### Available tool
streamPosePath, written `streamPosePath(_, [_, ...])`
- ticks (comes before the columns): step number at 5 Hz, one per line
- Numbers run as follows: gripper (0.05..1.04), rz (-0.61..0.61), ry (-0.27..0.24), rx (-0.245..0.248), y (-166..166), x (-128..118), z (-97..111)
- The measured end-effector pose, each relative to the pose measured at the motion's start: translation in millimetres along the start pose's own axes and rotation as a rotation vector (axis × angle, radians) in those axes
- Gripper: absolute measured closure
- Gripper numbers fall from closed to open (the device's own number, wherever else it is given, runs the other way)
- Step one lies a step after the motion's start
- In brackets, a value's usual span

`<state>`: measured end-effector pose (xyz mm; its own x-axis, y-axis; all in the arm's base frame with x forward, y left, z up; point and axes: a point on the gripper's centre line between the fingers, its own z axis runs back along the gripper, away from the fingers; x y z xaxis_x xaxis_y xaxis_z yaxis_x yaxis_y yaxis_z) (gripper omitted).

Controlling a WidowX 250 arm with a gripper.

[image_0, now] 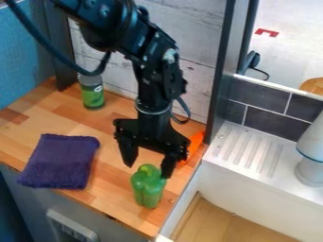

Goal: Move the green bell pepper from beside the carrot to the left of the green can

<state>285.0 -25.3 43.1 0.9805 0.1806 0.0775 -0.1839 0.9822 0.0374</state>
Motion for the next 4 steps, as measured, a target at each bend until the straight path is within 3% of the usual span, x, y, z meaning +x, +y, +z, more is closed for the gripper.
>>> streamPosePath(2, [0.656, 0.004, 0.008, 0.001, -6.3, -1.1, -2.8])
streamPosePath(3, [0.855, -0.003, 0.015, 0.005, -6.3, -1.1, -5.3])
streamPosePath(4, [0.952, -0.016, 0.023, 0.008, -6.1, -2.6, -5.2])
